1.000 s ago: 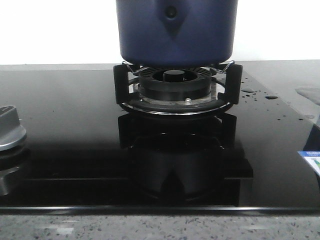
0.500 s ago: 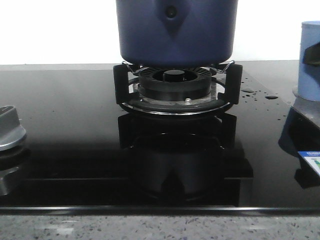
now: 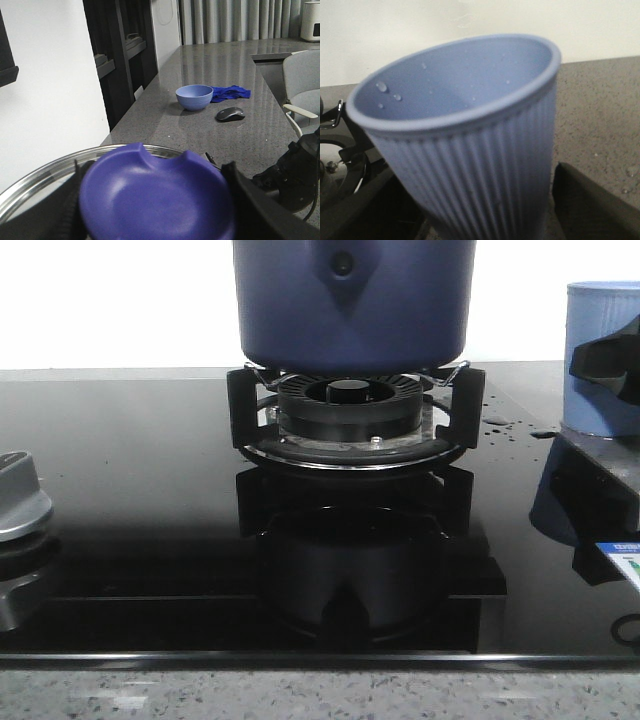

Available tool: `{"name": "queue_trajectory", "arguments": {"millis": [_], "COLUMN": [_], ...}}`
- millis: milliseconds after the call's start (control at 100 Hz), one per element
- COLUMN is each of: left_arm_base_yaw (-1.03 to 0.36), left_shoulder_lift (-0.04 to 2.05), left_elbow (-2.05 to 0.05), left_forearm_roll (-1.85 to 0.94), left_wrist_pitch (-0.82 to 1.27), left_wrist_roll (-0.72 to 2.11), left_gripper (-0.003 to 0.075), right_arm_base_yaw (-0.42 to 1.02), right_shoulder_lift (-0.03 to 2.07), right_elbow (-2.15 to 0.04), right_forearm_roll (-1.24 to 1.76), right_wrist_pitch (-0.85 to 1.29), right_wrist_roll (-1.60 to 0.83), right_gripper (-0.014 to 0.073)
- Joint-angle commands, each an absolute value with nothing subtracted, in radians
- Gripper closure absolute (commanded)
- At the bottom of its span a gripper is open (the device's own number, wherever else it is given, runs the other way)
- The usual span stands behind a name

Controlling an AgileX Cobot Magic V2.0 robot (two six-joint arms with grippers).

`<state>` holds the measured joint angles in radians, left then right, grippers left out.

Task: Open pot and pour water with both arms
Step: 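Lift the cup with the right gripper and carry it over the pot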

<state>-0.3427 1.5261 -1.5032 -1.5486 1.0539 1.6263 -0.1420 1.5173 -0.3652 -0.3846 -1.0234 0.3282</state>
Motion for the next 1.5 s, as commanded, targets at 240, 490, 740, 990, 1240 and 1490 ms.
{"name": "queue_trajectory", "arguments": {"millis": [240,490,740,990,1240,1490], "left_arm_base_yaw": [-0.341,-0.341,-0.329,-0.243,-0.189,-0.189], "left_shoulder_lift": [1.478,1.477,1.466,1.405,1.338,1.281], "left_elbow": [-1.539,-1.539,-1.539,-1.539,-1.539,-1.539], "left_forearm_roll": [-1.644,-1.625,-1.618,-1.598,-1.542,-1.533], "left_wrist_pitch": [1.064,1.068,1.068,1.063,1.067,1.067], "left_wrist_roll": [1.617,1.617,1.588,1.550,1.465,1.464], "left_gripper": [0.0471,0.0471,0.0470,0.0470,0.0470,0.0470], "right_arm_base_yaw": [-0.149,-0.149,-0.149,-0.149,-0.080,0.082], "right_shoulder_lift": [1.496,1.488,1.364,1.185,1.103,1.113], "right_elbow": [-0.392,-0.392,-0.392,-0.478,-0.664,-0.866], "right_forearm_roll": [-0.362,-0.361,-0.361,-0.556,-0.710,-0.847], "right_wrist_pitch": [-1.113,-1.139,-1.128,-0.895,-0.692,-0.465], "right_wrist_roll": [0.259,0.209,0.207,0.209,0.254,0.254], "right_gripper": [0.0302,0.0330,0.0330,0.0330,0.0330,0.0330]}}
